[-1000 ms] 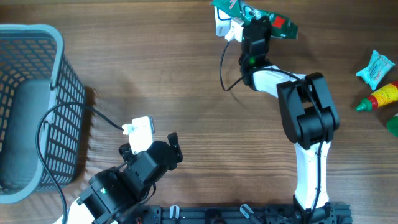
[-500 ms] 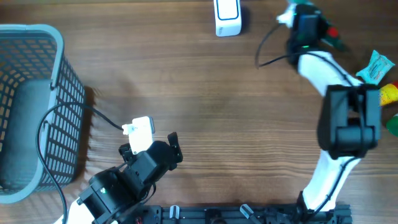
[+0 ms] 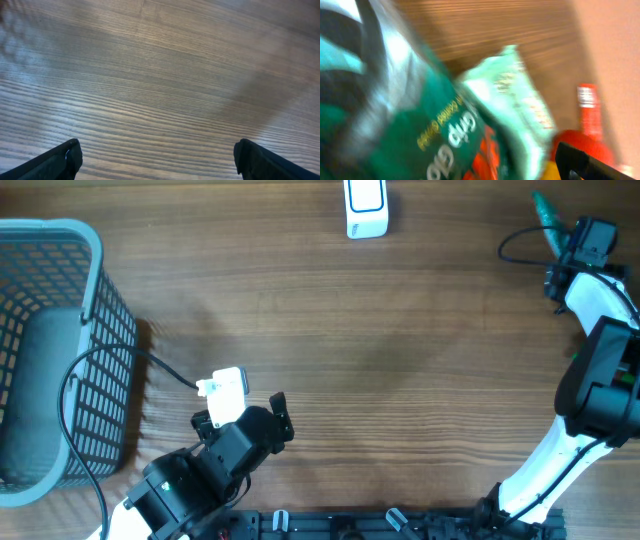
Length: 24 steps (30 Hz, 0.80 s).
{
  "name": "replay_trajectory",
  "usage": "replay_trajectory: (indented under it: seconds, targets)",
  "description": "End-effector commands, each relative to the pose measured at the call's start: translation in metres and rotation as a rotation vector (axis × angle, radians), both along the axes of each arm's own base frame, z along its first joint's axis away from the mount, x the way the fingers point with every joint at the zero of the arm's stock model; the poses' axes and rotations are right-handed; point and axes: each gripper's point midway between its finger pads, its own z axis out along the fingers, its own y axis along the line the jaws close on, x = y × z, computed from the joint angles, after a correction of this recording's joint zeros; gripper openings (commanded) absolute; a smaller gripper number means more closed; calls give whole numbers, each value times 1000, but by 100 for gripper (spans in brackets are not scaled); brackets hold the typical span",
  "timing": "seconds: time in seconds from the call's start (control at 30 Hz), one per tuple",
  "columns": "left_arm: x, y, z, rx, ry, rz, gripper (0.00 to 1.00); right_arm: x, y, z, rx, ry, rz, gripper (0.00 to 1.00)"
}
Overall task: Scan the item barcode
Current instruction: 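Move the glove pack to the right edge and release it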
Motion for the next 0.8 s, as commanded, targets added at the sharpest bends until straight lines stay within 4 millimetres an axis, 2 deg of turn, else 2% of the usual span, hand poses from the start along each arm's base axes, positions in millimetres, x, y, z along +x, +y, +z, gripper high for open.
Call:
replay_trajectory:
  seconds: [0.0,0.1,0.13,0.2,0.27,0.37,0.4,0.43,0.5,0.6,0.67,0.77]
  targets:
    - [2,1,4,-6,-17,18,100,45,73,84,293,-302,173,100]
    - [2,1,4,-6,-17,18,100,43,115,172,375,-479,321,100]
    - [2,1,4,-6,-17,18,100,34,130,212,381,-549,374,100]
    - [2,1,4,-6,-17,18,100,12,147,265,382,-646,406,100]
    - [2,1,4,-6,-17,18,100,-17,162,309,397,-732,411,100]
    - [2,1,4,-6,-17,18,100,-81,194,376,395,-844,501,100]
    - [2,1,4,-6,-17,18,100,-98,199,388,396,-865,520,100]
    - [2,1,4,-6,-17,18,100,-125,209,402,400,-890,549,100]
    - [2,1,4,-6,-17,18,100,-159,218,413,413,-907,563,100]
    - [2,1,4,-6,-17,18,100,-212,229,416,455,-922,539,100]
    - [2,1,4,-6,-17,18,100,-243,234,408,466,-895,531,100]
    - [2,1,4,-6,-17,18,100,-272,240,385,498,-822,502,100]
